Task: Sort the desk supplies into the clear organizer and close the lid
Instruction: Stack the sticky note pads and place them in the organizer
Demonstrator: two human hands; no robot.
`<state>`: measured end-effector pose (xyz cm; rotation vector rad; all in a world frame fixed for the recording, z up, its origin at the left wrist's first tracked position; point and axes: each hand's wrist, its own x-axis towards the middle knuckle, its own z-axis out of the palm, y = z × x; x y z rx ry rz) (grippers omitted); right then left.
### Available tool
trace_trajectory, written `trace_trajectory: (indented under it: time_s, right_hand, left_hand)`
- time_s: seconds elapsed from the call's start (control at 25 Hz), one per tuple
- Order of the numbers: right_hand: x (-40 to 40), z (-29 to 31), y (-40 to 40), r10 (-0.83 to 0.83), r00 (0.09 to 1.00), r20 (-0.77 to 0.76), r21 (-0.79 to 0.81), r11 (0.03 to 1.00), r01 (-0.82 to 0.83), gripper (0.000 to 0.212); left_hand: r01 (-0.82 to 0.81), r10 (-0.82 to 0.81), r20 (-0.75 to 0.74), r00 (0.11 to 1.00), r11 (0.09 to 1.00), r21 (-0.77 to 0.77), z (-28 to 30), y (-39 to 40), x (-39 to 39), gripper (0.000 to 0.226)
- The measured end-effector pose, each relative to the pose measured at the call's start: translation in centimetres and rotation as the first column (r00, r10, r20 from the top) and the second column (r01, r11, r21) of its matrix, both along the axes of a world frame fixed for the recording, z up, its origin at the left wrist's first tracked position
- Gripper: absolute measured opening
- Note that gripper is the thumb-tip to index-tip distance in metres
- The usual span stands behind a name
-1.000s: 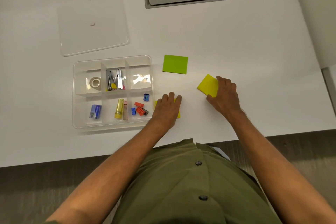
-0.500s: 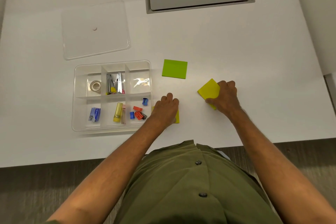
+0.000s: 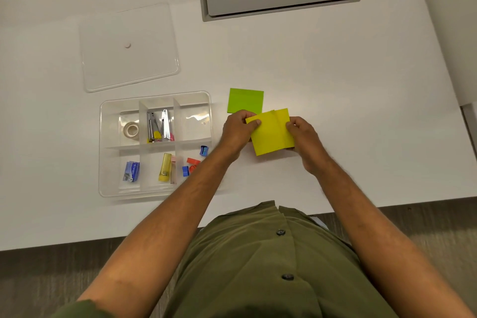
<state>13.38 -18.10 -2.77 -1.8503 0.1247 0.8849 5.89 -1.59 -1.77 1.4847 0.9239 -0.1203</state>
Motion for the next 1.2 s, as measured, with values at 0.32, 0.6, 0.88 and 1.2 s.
trace_trajectory:
  time_s: [0.32, 0.6, 0.88, 1.2]
  right_hand:
    - [0.3, -0.7, 1.0, -0.005, 1.0, -0.007, 0.069, 0.998, 0.006, 0.037]
    - [2.2, -1.7, 0.5, -0.116, 0.993, 0.021, 0.001, 0.993, 0.116, 0.031]
    - [3.6, -2.4, 0.2, -0.193, 0.981, 0.033, -0.044, 0.98, 0.194, 0.032]
    - [2.8, -1.7, 0.0, -0.224, 0.974, 0.046, -0.023, 0.974, 0.225, 0.04]
  left_hand:
    - [0.135, -0.135, -0.018, 0.991, 0.957, 0.257, -0.9, 0.5, 2.9, 0.025]
    - [0.616, -0.492, -0.402, 0.772, 0.425, 0.663, -2.1, 5.2, 6.6, 0.066]
    - [0.746, -0.508, -0.569, 0.646, 0.265, 0.61, -1.9, 6.1, 8.6, 0.073]
    - [0.536, -0.437, -0.319, 0.841, 0.594, 0.6, -0.6, 5.4, 7.0, 0.017]
